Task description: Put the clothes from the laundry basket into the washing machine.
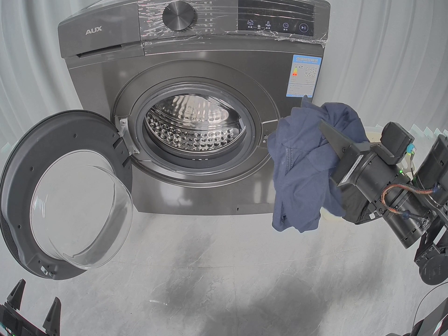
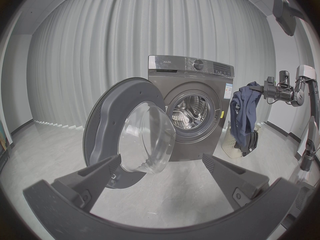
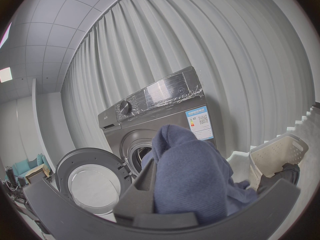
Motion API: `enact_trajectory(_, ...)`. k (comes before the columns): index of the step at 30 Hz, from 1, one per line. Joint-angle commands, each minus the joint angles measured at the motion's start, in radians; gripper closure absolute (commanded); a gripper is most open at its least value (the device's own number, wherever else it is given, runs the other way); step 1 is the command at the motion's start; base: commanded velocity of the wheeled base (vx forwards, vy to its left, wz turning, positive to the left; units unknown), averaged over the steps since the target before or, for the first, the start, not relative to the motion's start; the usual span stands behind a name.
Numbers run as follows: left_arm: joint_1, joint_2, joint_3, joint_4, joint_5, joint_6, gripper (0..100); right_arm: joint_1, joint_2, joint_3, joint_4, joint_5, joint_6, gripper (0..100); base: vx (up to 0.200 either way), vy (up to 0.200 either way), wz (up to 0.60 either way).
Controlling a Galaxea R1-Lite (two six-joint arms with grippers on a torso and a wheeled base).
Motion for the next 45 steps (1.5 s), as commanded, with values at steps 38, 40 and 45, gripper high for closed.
enact_trajectory(38,0.001,-0.018,0.016,0.000,0.000,0.000,0,-0.025,0.056,-0.006,0.018,-0.050,0.033,100,0.000,0.032,0.00)
enact_trajectory(40,0.001,-0.018,0.016,0.000,0.002,0.000,0,-0.025,0.056,-0.005,0.018,-0.050,0.033,100,0.000,0.000,0.00)
enact_trajectory(45,0.001,-0.018,0.016,0.000,0.000,-0.001,0,-0.025,0.056,-0.003,0.018,-0.050,0.033,100,0.000,0.000,0.00)
